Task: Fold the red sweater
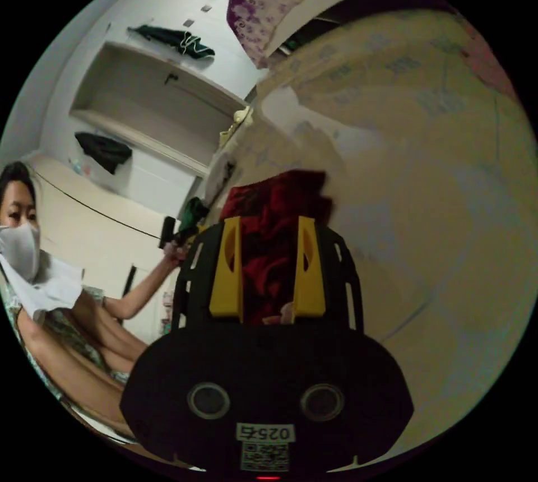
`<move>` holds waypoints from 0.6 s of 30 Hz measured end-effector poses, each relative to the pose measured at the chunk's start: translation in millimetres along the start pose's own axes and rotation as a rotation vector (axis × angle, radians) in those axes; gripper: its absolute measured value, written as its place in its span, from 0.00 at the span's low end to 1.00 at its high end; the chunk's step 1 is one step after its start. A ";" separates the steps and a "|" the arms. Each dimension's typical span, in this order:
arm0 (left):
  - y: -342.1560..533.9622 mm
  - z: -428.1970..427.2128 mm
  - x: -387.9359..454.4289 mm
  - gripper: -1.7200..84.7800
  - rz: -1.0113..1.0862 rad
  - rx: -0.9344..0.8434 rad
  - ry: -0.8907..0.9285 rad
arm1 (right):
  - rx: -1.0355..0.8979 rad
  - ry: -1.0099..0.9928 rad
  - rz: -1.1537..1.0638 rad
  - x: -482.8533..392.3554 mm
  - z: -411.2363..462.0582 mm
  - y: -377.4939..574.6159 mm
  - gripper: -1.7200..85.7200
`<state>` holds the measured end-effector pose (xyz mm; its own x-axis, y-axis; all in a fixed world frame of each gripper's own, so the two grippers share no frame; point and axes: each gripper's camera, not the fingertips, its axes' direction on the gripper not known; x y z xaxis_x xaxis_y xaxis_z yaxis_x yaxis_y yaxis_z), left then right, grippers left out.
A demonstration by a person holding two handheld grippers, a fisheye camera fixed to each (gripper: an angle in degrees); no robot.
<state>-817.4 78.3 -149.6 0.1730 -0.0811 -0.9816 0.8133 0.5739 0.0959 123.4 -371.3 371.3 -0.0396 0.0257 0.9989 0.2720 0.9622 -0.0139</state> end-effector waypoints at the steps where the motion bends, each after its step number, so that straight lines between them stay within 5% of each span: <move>1: -23.9 10.9 5.6 0.11 0.032 -0.025 -0.026 | -0.035 0.025 -0.038 2.0 12.4 -22.2 0.19; 5: -85.5 51.4 14.2 0.10 0.077 -0.153 -0.052 | -0.258 0.080 -0.076 24.6 59.5 -77.8 0.21; 14: -137.9 89.2 -1.1 0.07 0.048 -0.205 0.102 | -0.380 -0.224 -0.021 52.5 99.6 -127.8 0.21; 18: -144.4 94.6 -7.5 0.06 0.062 -0.216 0.132 | -0.463 -0.196 -0.081 43.4 118.5 -139.9 0.19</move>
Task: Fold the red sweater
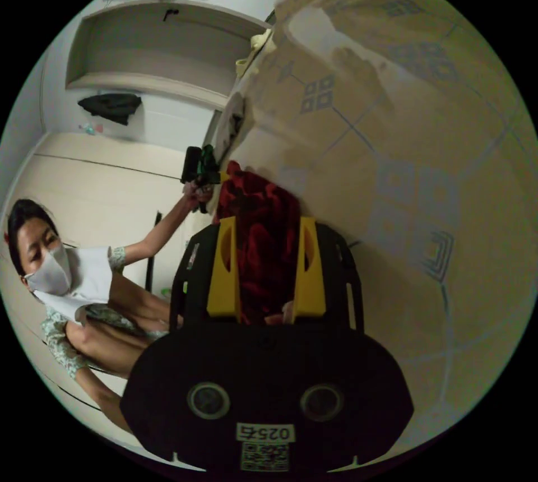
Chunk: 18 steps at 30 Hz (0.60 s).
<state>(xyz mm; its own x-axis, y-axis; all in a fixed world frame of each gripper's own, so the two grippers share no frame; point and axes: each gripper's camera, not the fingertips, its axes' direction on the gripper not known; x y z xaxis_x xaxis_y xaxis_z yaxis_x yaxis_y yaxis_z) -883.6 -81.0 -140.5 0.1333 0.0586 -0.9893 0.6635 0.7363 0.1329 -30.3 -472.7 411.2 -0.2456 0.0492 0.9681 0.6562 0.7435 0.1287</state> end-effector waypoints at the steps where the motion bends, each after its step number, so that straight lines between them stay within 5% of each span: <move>1: -1.6 0.4 -2.9 0.05 0.000 -0.002 0.007 | -0.024 -0.016 -0.010 -2.0 4.8 -6.7 0.19; 8: -8.9 3.9 -14.7 0.03 0.035 -0.057 0.019 | -0.248 -0.074 -0.091 -13.2 46.2 -40.9 0.15; 18: 2.6 2.0 -33.2 0.02 0.058 -0.075 0.038 | -0.152 -0.228 0.028 4.2 33.2 -20.0 0.13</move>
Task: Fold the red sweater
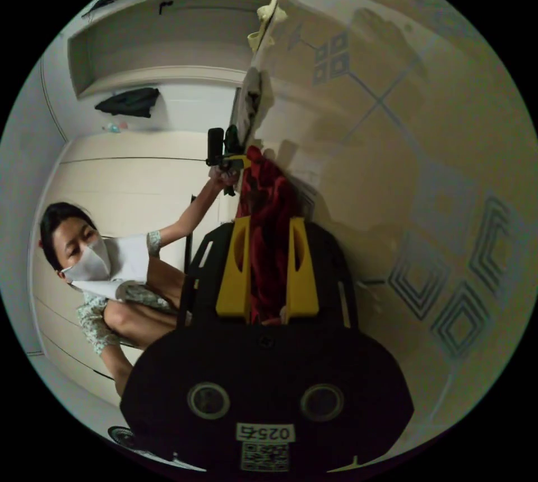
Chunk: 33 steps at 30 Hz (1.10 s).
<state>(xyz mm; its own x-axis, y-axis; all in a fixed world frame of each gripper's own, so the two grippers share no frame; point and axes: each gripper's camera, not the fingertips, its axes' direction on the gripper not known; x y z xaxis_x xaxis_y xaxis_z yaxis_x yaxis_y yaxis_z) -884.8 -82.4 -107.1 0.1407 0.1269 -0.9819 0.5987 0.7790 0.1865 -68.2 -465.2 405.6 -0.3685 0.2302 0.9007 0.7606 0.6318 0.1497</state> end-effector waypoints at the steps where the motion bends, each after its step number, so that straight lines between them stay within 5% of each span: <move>1: 3.2 -0.4 -3.3 0.01 0.000 0.002 0.009 | -0.015 0.029 -0.017 -7.1 8.7 -2.2 0.12; 9: 38.3 -13.7 -16.3 0.01 0.045 0.069 0.120 | 0.102 0.134 -0.131 -61.6 9.3 36.3 0.05; 19: 225.0 -75.6 120.0 0.00 0.649 0.287 0.202 | 0.393 0.538 -0.581 -292.3 92.4 232.7 0.05; 33: 400.9 -6.6 101.0 0.00 0.600 0.240 0.179 | 0.490 0.616 -0.322 -330.8 205.6 394.6 0.06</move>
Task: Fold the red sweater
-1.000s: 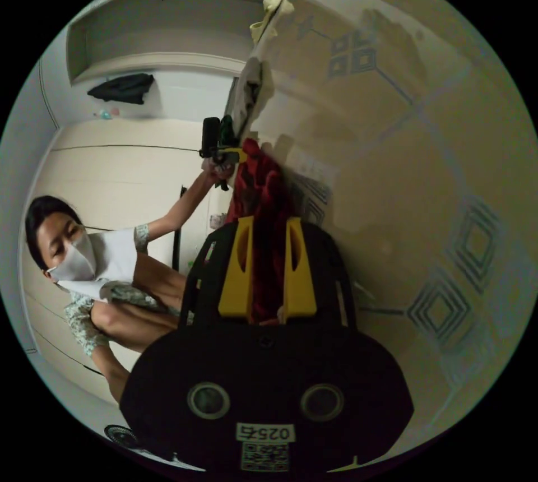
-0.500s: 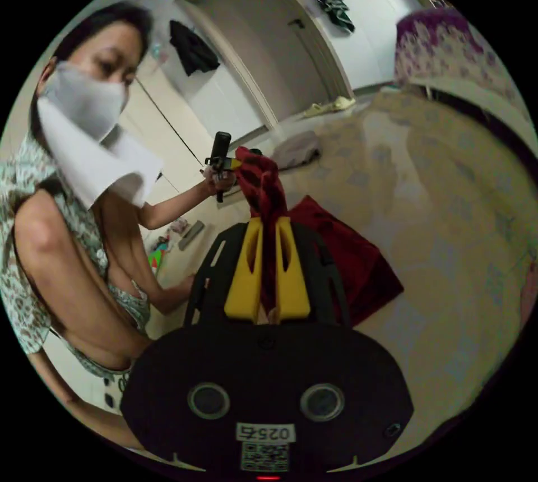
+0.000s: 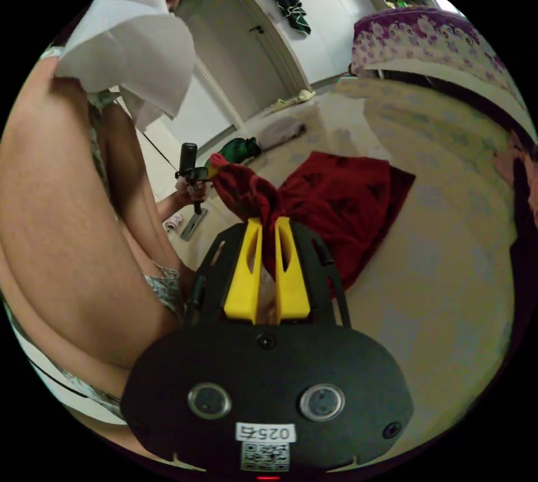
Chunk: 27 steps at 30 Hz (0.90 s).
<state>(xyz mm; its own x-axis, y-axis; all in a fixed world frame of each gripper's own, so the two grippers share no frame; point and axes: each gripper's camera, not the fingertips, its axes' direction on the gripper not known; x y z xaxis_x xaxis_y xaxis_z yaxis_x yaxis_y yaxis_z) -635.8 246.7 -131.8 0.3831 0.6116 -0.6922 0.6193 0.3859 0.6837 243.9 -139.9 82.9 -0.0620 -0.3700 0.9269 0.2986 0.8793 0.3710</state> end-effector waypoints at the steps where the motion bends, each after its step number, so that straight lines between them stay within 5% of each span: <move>1: 8.7 3.5 -3.9 0.00 -0.029 -0.003 -0.016 | -0.003 -0.010 0.012 1.6 1.0 2.5 0.06; 12: -78.0 18.6 -78.5 0.00 0.068 0.003 -0.153 | -0.078 0.076 -0.195 64.0 22.3 -121.1 0.06; 19: -88.2 91.4 -262.0 0.00 -0.338 -0.209 -0.274 | -0.260 0.003 0.083 192.8 115.0 -135.6 0.07; 27: -84.3 97.9 -271.1 0.03 -0.376 -0.113 -0.247 | -0.140 -0.082 0.225 213.3 91.4 -119.8 0.08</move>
<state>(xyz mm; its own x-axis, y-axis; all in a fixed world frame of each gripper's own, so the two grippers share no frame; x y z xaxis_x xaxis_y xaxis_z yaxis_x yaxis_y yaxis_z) -724.8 -19.3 -24.4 0.3063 0.2371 -0.9219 0.6734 0.6306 0.3859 107.8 -296.7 241.2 -0.0538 -0.1393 0.9888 0.4415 0.8848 0.1487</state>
